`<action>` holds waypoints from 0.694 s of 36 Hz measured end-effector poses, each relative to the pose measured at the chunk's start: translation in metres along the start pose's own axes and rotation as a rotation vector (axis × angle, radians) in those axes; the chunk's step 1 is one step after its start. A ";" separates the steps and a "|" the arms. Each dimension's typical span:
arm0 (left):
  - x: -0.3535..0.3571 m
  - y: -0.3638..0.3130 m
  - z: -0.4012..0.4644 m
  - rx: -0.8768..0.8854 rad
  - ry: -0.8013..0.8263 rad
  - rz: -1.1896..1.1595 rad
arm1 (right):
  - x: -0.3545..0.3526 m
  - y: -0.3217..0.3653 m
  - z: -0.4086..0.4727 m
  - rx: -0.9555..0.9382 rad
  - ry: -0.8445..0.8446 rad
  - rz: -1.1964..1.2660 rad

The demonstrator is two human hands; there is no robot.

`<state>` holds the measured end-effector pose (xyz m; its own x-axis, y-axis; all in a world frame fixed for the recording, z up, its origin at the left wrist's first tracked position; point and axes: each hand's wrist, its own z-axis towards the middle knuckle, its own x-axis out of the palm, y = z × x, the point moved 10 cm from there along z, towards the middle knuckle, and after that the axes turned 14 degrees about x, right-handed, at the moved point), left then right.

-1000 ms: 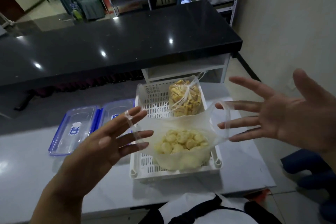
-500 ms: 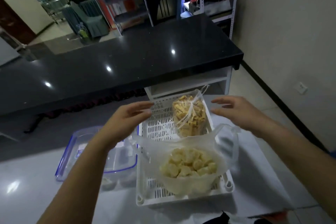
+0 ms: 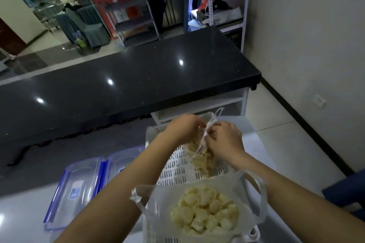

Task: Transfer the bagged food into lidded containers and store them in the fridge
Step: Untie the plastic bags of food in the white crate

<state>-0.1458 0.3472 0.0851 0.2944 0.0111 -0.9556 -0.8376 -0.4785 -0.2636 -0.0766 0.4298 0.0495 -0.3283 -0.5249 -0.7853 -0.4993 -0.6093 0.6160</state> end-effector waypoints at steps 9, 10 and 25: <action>-0.008 0.020 -0.027 -0.035 -0.110 0.042 | 0.002 0.014 0.003 -0.122 0.117 0.073; -0.011 0.022 -0.035 -0.039 -0.174 0.014 | 0.000 0.019 0.001 -0.159 0.129 0.093; 0.046 0.063 -0.185 -0.452 -0.788 -0.533 | -0.012 0.021 -0.016 -0.379 0.227 0.008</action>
<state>-0.1001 0.1556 0.0493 0.0560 0.8063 -0.5889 -0.3903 -0.5252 -0.7562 -0.0705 0.4138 0.0733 -0.1251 -0.6223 -0.7728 -0.1537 -0.7573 0.6347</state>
